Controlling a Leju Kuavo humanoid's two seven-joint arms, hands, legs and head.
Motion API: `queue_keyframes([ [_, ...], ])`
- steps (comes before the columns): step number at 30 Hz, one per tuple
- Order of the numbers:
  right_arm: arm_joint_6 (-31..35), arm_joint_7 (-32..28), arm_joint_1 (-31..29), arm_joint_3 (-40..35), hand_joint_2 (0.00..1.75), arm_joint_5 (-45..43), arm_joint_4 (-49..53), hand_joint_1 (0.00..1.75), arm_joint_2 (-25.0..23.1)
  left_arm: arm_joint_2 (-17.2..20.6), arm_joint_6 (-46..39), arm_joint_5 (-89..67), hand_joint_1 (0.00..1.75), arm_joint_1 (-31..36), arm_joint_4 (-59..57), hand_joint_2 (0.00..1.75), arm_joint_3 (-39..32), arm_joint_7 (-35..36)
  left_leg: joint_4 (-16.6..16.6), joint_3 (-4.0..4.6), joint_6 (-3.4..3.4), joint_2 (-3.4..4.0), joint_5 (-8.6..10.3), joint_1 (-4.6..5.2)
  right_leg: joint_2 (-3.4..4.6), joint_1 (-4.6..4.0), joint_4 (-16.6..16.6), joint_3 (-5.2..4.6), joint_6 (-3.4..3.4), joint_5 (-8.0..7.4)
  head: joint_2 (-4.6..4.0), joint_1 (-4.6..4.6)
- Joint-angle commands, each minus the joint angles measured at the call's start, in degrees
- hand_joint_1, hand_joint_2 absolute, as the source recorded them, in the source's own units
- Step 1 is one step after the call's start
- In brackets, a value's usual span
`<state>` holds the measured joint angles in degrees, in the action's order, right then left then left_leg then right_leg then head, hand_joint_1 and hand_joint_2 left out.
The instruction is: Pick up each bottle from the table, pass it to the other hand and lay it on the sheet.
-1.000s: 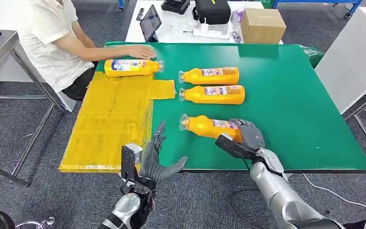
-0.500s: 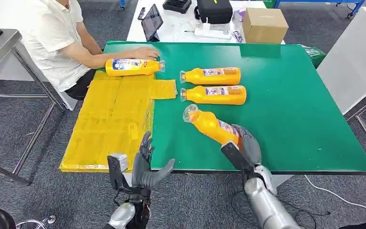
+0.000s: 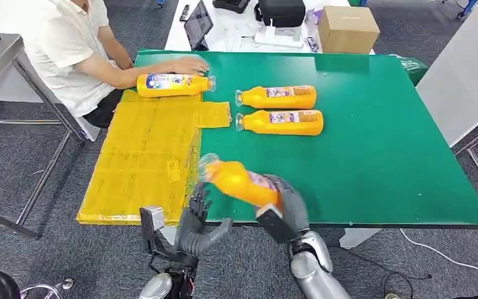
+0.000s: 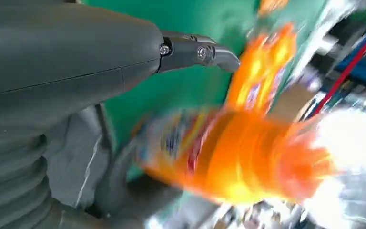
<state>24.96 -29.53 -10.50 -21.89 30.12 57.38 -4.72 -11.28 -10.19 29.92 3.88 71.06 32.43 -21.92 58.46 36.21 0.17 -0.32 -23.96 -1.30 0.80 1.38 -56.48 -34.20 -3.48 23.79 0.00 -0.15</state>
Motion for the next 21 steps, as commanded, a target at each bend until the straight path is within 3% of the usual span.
queue_keyframes([
  [1,-0.2,-0.7,-3.4,-11.5,1.75,0.0,-2.9,1.75,-1.0,1.9,1.9,2.7,0.00,2.6,-2.6,1.75,3.5,1.6,0.0,-0.18,-0.06,0.15,-0.08,0.00,0.07,-0.04,0.0,0.13,0.15,0.03,0.00,-0.02],
  [14,-1.4,-0.2,-4.4,-15.2,1.75,-0.5,-3.7,1.75,-1.0,1.3,2.4,6.2,0.00,3.8,-4.4,1.75,2.7,2.7,0.0,-0.04,-0.04,0.02,-0.03,0.01,-0.03,-0.02,0.0,0.05,0.10,0.02,0.00,-0.02],
  [21,-0.5,0.3,-3.3,-18.7,1.75,-2.1,-4.4,1.75,-1.0,0.5,-4.3,5.1,0.00,4.9,-1.3,1.75,1.5,-1.9,0.0,-0.04,-0.06,-0.03,-0.03,-0.01,-0.11,-0.04,0.0,0.06,0.12,0.04,0.00,-0.02],
])
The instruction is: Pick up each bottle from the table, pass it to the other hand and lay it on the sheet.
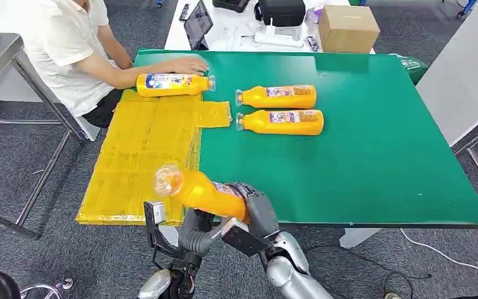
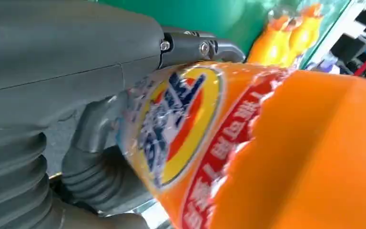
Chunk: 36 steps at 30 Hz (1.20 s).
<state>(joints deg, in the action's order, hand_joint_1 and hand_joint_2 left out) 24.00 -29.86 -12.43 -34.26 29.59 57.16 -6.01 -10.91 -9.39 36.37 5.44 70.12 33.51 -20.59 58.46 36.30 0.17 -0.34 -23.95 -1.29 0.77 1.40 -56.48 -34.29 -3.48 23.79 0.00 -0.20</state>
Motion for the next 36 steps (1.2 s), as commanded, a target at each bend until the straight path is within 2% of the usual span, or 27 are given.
queue_keyframes([
  [1,0.5,0.6,-1.3,-6.5,1.75,-1.7,-4.2,1.75,0.3,0.1,-5.3,-1.3,0.00,3.3,-0.1,1.75,0.4,-3.4,0.0,-0.08,-0.05,-0.01,-0.01,-0.01,-0.07,-0.04,0.0,0.09,0.10,0.02,0.00,0.02],
  [2,0.6,0.6,-1.2,-6.6,1.75,-2.0,-4.0,1.75,0.5,0.0,-7.3,-2.8,0.00,3.1,0.6,1.75,-0.1,-5.7,0.0,-0.34,-0.12,-0.02,-0.10,-0.04,-0.15,-0.11,0.1,0.37,0.25,0.11,0.00,0.04],
  [3,0.4,0.6,-0.9,-7.0,1.75,-2.0,-3.6,1.75,0.9,-0.4,-8.2,-2.6,0.00,2.8,1.1,1.75,-0.7,-5.9,0.0,-0.11,-0.06,-0.06,-0.02,0.00,-0.13,-0.04,0.0,0.14,0.12,0.04,0.00,0.02],
  [10,-0.6,0.9,0.0,-8.6,1.75,-1.9,-3.2,1.75,0.8,-0.3,-8.7,-1.5,0.00,2.6,3.3,1.75,-1.6,-6.5,0.0,-0.24,-0.08,-0.05,-0.07,-0.03,-0.15,-0.08,0.1,0.28,0.18,0.09,0.00,0.02],
  [11,-0.9,0.9,0.0,-8.8,1.75,-2.0,-3.4,1.75,0.7,-0.2,-8.8,-1.5,1.20,2.6,3.5,1.75,-1.7,-6.8,-0.1,-0.35,-0.11,-0.04,-0.11,-0.04,-0.17,-0.11,0.1,0.39,0.24,0.12,0.00,0.04],
  [12,-1.0,0.8,0.0,-8.9,1.75,-2.1,-3.5,1.75,0.6,-0.2,-8.9,-1.5,1.73,2.6,3.5,1.75,-1.8,-6.9,-0.1,-0.35,-0.11,-0.02,-0.11,-0.04,-0.15,-0.10,0.1,0.37,0.24,0.11,0.00,0.02],
  [13,-1.1,0.8,0.0,-9.1,1.75,-2.1,-3.6,1.75,0.5,-0.2,-8.9,-1.5,1.75,2.7,3.6,1.75,-1.8,-6.9,0.0,-0.14,-0.06,-0.02,-0.04,-0.04,-0.11,-0.08,0.1,0.16,0.14,0.05,0.00,0.02],
  [15,-1.0,0.7,-0.1,-9.3,1.75,-2.3,-4.0,1.75,0.4,-0.3,-9.3,-2.2,1.75,2.9,3.6,1.75,-1.9,-8.0,0.0,-0.25,-0.08,-0.03,-0.07,-0.04,-0.15,-0.09,0.1,0.27,0.19,0.08,0.00,0.00],
  [16,-1.2,0.8,-0.1,-9.3,1.75,-2.5,-4.1,1.69,0.3,-0.2,-9.0,-2.0,1.75,2.9,3.6,1.75,-1.8,-7.9,-0.1,-0.35,-0.11,-0.04,-0.10,-0.04,-0.18,-0.11,0.1,0.39,0.24,0.11,0.00,0.02],
  [21,-1.2,0.8,-0.1,-9.3,1.75,-2.5,-4.1,1.69,0.3,-0.2,-9.0,-2.0,1.75,2.9,3.6,1.75,-1.8,-7.9,0.0,-0.14,-0.06,-0.03,-0.03,-0.03,-0.12,-0.06,0.1,0.15,0.12,0.05,0.00,0.00],
  [22,-1.3,0.8,-0.1,-9.3,1.75,-2.6,-4.3,1.36,0.3,-0.2,-8.7,-1.8,1.75,2.7,3.7,1.75,-1.8,-7.8,0.0,-0.18,-0.07,-0.05,-0.04,-0.03,-0.15,-0.07,0.1,0.20,0.15,0.06,0.00,0.02],
  [23,-1.5,1.0,-0.1,-9.2,1.75,-2.9,-4.6,0.17,0.2,-0.1,-7.7,-0.9,1.75,2.6,3.9,1.75,-1.9,-7.3,0.0,-0.12,-0.06,-0.04,-0.02,-0.02,-0.12,-0.05,0.1,0.13,0.11,0.04,0.00,0.02],
  [24,-1.5,1.1,0.0,-9.1,1.75,-3.1,-4.7,0.00,0.0,-0.1,-7.1,-0.4,1.75,2.4,4.1,1.75,-2.1,-6.9,0.0,-0.20,-0.08,-0.06,-0.05,-0.04,-0.16,-0.08,0.1,0.22,0.16,0.07,0.00,0.00],
  [31,0.0,0.5,1.9,-9.4,1.75,-2.6,-4.2,0.00,0.1,0.8,-7.8,0.6,1.75,1.8,5.2,1.75,-4.0,-5.9,-0.1,-0.28,-0.08,-0.07,-0.07,-0.04,-0.19,-0.09,0.1,0.31,0.20,0.10,0.00,0.00],
  [32,1.0,0.8,2.4,-9.2,0.00,-1.9,-3.8,0.00,0.4,0.6,-11.1,-1.9,1.75,1.7,5.0,1.75,-4.3,-6.6,-0.1,-0.35,-0.09,-0.07,-0.09,-0.05,-0.20,-0.11,0.1,0.38,0.23,0.12,0.00,0.04],
  [36,6.9,0.5,4.4,-8.8,0.00,2.1,-3.4,0.00,1.4,2.3,-17.3,-12.0,1.75,4.2,1.4,1.75,-5.4,-7.6,-0.1,-0.30,-0.08,-0.13,-0.04,-0.02,-0.24,-0.07,0.1,0.33,0.18,0.09,0.00,0.02],
])
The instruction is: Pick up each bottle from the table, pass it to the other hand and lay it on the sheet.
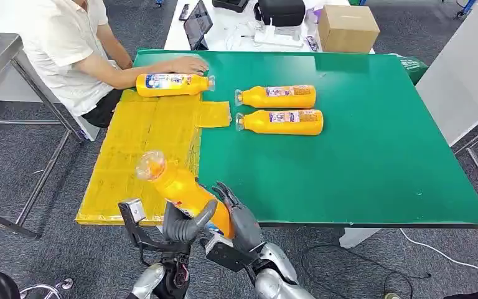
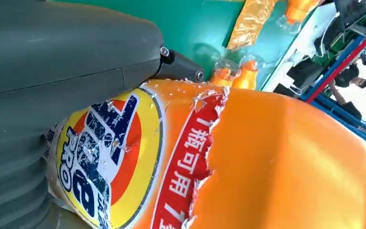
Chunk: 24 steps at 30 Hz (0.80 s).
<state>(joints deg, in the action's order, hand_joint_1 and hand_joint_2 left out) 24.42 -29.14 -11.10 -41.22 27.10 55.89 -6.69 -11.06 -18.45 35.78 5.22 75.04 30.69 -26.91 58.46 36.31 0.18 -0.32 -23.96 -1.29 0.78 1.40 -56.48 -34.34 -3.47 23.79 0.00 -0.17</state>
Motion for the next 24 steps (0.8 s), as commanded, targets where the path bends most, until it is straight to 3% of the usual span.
queue_keyframes([
  [1,8.8,-0.2,3.9,-1.2,0.00,6.1,-1.7,0.00,2.4,3.1,-11.9,-17.0,1.75,5.7,-5.0,1.75,-3.4,-2.7,-0.1,-0.22,-0.06,-0.14,-0.01,-0.02,-0.21,-0.06,0.1,0.29,0.14,0.06,0.00,-0.04],
  [4,12.4,0.6,6.1,1.8,0.00,9.7,0.8,0.00,3.1,4.1,-20.5,-36.5,1.75,8.1,-9.6,1.75,-7.3,-2.7,-0.2,-0.31,-0.07,-0.16,0.01,-0.01,-0.25,-0.07,0.1,0.38,0.20,0.06,0.00,-0.02],
  [5,14.3,1.8,6.7,3.5,0.00,11.8,1.5,0.00,3.3,3.3,-21.5,-49.7,1.75,8.8,-12.7,1.75,-12.3,0.2,-0.1,-0.24,-0.06,-0.15,0.02,-0.01,-0.22,-0.05,0.1,0.31,0.17,0.04,0.00,-0.02],
  [7,12.7,2.0,7.7,6.0,0.00,11.4,2.9,0.00,3.8,4.7,-21.5,-65.1,1.75,10.9,-17.0,1.75,-15.7,6.0,-0.2,-0.30,-0.07,-0.03,0.01,0.00,-0.12,-0.05,0.2,0.33,0.18,0.02,0.00,-0.02],
  [10,10.5,1.8,7.7,8.6,0.00,11.9,0.9,0.00,3.5,6.7,-20.0,-79.1,1.75,15.7,-24.4,1.75,-18.1,13.8,-0.1,-0.20,-0.05,-0.04,0.03,0.01,-0.09,-0.02,0.1,0.23,0.12,0.00,0.00,-0.02],
  [17,7.7,-0.4,6.5,9.1,0.00,11.7,-2.2,0.00,1.1,8.4,-9.0,-88.2,1.75,30.1,-44.4,1.75,-18.1,23.5,0.0,-0.09,-0.03,-0.14,0.11,-0.04,-0.20,-0.07,0.0,0.13,0.15,0.00,0.00,0.00],
  [22,6.4,-1.7,5.4,8.7,0.00,10.9,-3.4,0.00,0.3,8.3,0.3,-90.1,1.75,35.4,-52.5,1.75,-16.7,25.3,-0.1,-0.19,-0.03,-0.02,0.11,-0.04,-0.07,-0.05,0.0,0.24,0.16,-0.01,0.00,-0.02],
  [24,6.3,-1.8,5.4,8.7,0.00,10.9,-3.4,0.00,0.3,8.2,0.4,-90.2,1.75,35.6,-52.6,1.75,-16.7,25.4,-0.1,-0.25,-0.03,-0.04,0.10,-0.04,-0.05,-0.07,0.0,0.29,0.19,-0.01,0.00,0.00],
])
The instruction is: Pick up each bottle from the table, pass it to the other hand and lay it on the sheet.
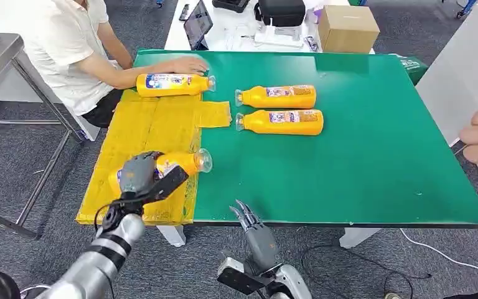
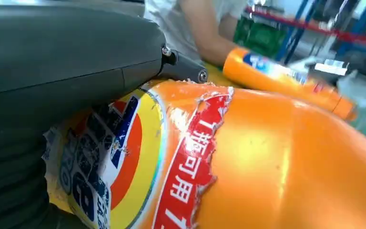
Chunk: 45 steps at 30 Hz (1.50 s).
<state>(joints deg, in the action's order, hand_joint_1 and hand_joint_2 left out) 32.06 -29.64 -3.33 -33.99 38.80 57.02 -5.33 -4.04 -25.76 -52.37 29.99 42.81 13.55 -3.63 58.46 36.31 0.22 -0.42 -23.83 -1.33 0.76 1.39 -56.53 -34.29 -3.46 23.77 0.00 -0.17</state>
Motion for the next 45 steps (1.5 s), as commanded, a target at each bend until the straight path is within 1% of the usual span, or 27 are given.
queue_keyframes([
  [1,-1.3,-1.3,-2.3,1.5,0.00,-0.8,-4.5,0.00,-1.1,1.2,7.7,-2.0,1.75,10.8,-20.3,1.75,0.4,2.1,0.0,-0.18,-0.06,0.02,-0.02,-0.01,-0.02,-0.04,0.1,0.18,0.12,0.01,0.00,-0.04],
  [5,-1.3,-1.3,-2.3,1.5,0.00,-0.8,-4.5,0.00,-1.1,1.2,7.7,-2.0,1.75,10.8,-20.3,1.75,0.4,2.1,-0.1,-0.39,-0.09,0.10,-0.04,0.00,0.03,-0.05,0.1,0.37,0.19,0.00,0.00,0.00],
  [12,-1.3,-1.3,-2.2,1.5,0.00,-0.8,-4.4,0.00,-1.0,1.1,7.5,-2.1,1.75,10.6,-20.3,1.75,0.4,2.3,-0.1,-0.31,-0.04,0.03,-0.02,0.02,0.03,-0.01,0.0,0.29,0.08,0.00,0.00,-0.02],
  [14,-1.3,-1.3,-2.2,1.5,0.00,-0.8,-4.4,0.00,-1.0,1.1,7.5,-2.1,1.75,10.6,-20.3,1.75,0.4,2.3,-0.1,-0.46,-0.09,0.12,-0.04,0.00,0.05,-0.06,0.1,0.42,0.20,0.00,0.00,0.00],
  [16,-1.6,-1.8,-2.2,1.6,0.00,-1.5,-4.4,0.00,-1.2,0.9,11.7,-1.5,1.75,11.6,-21.5,1.75,0.0,2.3,-0.1,-0.42,-0.06,0.10,-0.03,0.01,0.06,-0.03,0.1,0.38,0.14,-0.01,0.00,0.00],
  [17,-1.8,-1.9,-2.2,1.6,0.00,-1.7,-4.6,0.00,-1.3,1.0,12.5,-2.0,1.75,12.1,-21.9,1.75,0.4,2.8,-0.1,-0.36,-0.05,0.05,-0.02,0.01,0.03,-0.02,0.0,0.34,0.10,-0.01,0.00,-0.02],
  [18,-1.8,-2.0,-2.2,1.6,0.00,-1.8,-4.8,0.00,-1.3,1.0,13.2,-2.6,0.79,12.5,-22.2,1.75,0.9,3.1,-0.1,-0.41,-0.07,0.08,-0.02,0.00,0.03,-0.05,0.1,0.38,0.16,-0.01,0.00,0.00],
  [19,-1.9,-2.1,-2.2,1.6,0.00,-2.1,-5.2,0.00,-1.4,1.2,14.8,-4.5,0.54,13.1,-23.0,1.75,2.7,3.3,-0.1,-0.41,-0.06,0.08,-0.02,0.00,0.04,-0.04,0.1,0.37,0.14,-0.01,0.00,-0.02],
  [20,-1.9,-2.2,-2.1,1.5,0.00,-2.2,-5.2,0.00,-1.3,1.3,15.9,-4.6,0.72,13.3,-23.3,1.75,2.9,3.3,-0.1,-0.38,-0.04,0.03,-0.01,0.02,0.02,-0.01,0.0,0.36,0.09,0.00,0.00,-0.02],
  [21,-1.8,-2.3,-2.1,1.5,0.00,-2.6,-5.4,0.00,-1.3,1.2,17.8,-3.7,0.42,13.5,-23.5,1.75,2.1,3.0,-0.1,-0.47,-0.07,0.07,-0.02,0.01,0.03,-0.04,0.1,0.44,0.15,-0.01,0.00,0.00],
  [22,-1.7,-2.6,-2.1,1.6,0.00,-2.9,-5.7,0.00,-1.3,1.3,19.4,-3.5,0.35,13.6,-23.6,1.75,2.1,2.5,-0.1,-0.48,-0.06,0.07,-0.02,0.00,0.04,-0.03,0.1,0.46,0.12,-0.01,0.00,-0.02],
  [24,-1.3,-3.1,-2.2,1.8,0.00,-3.6,-6.4,0.00,-1.3,1.3,22.3,-2.6,0.07,13.5,-23.5,1.75,1.8,1.4,-0.1,-0.52,-0.07,0.10,-0.02,0.01,0.06,-0.03,0.1,0.47,0.14,-0.02,0.00,-0.02],
  [25,-1.2,-3.4,-2.2,1.8,0.00,-3.9,-6.8,0.00,-1.3,1.3,24.0,-1.8,0.02,13.4,-23.4,1.75,1.4,0.5,-0.1,-0.50,-0.05,0.09,-0.02,0.02,0.07,-0.02,0.1,0.46,0.11,-0.01,0.00,0.00],
  [26,-1.1,-3.5,-2.2,1.8,0.00,-4.0,-7.0,0.00,-1.2,1.3,24.3,-1.5,0.00,13.1,-23.4,1.75,1.3,0.2,-0.2,-0.61,-0.09,0.17,-0.03,0.00,0.09,-0.05,0.2,0.55,0.19,-0.03,0.00,0.00],
  [33,0.4,-5.2,-3.8,2.1,0.00,-4.9,-10.8,0.00,-1.7,2.1,29.1,-1.8,0.00,12.2,-24.5,1.75,3.4,-1.2,-0.1,-0.53,-0.06,0.10,-0.04,0.03,0.05,0.00,0.1,0.52,0.11,0.00,0.00,-0.02],
  [36,1.3,-5.7,-4.1,2.6,0.00,-5.1,-11.3,0.00,-1.7,2.1,28.9,-1.6,0.00,12.0,-24.1,1.75,3.7,-1.5,-0.2,-0.63,-0.08,0.19,-0.04,0.03,0.11,-0.03,0.1,0.60,0.17,-0.03,0.00,-0.02],
  [45,2.4,-6.0,-4.0,2.5,0.00,-4.7,-12.1,0.00,-1.9,1.8,27.8,-0.3,0.00,10.7,-22.7,1.75,3.6,-2.4,-0.1,-0.60,-0.05,0.07,-0.04,0.05,0.02,0.02,0.1,0.60,0.09,0.01,0.00,-0.02],
])
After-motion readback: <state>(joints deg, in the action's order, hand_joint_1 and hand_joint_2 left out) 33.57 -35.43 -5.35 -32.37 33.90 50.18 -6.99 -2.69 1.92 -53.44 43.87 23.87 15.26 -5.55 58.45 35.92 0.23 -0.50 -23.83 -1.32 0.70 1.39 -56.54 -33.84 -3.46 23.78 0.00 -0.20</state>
